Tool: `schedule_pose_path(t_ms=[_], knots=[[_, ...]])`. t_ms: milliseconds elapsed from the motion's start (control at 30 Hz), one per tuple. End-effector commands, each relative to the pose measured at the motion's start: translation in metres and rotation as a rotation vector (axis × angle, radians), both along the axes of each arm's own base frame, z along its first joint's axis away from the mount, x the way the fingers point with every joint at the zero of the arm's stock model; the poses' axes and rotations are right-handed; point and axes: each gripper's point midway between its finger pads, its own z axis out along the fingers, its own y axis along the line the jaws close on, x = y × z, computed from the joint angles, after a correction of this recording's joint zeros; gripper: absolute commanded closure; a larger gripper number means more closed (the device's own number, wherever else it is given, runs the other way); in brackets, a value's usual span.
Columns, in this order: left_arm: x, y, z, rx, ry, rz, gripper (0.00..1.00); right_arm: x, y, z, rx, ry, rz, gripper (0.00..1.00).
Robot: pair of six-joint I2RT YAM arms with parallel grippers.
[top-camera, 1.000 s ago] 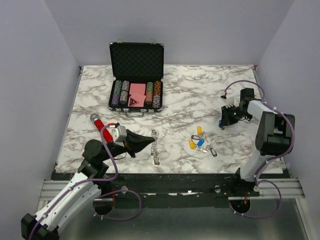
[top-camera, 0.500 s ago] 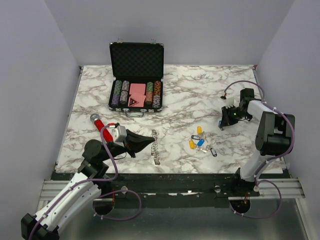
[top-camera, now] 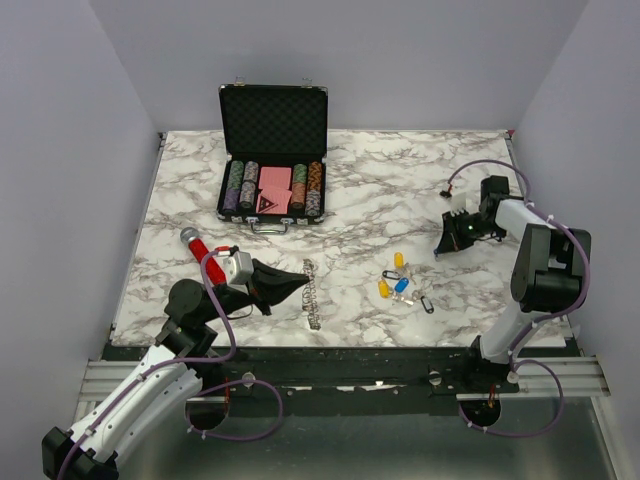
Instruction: Put the keys on the keyring
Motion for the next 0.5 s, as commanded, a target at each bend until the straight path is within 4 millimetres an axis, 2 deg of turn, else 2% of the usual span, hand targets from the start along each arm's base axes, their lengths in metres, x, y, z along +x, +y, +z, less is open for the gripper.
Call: schedule_pose_path(t_ms=[0, 167, 300, 467], knots=[[0.0, 0.003, 0.009, -0.021, -0.039, 0.02, 1.0, 0.003, 0.015, 0.03, 0.081, -0.071, 0.051, 0.99], [0.0, 0.002, 0.009, -0.018, -0.039, 0.017, 1.0, 0.005, 0.019, 0.039, 0.095, -0.099, 0.054, 0.99], [0.0, 0.002, 0.008, -0.016, -0.035, 0.017, 1.0, 0.01, 0.001, 0.027, -0.01, -0.083, 0.004, 0.99], [0.0, 0.001, 0.007, -0.011, -0.031, 0.013, 1.0, 0.013, -0.008, 0.025, -0.055, -0.066, -0.017, 0.99]])
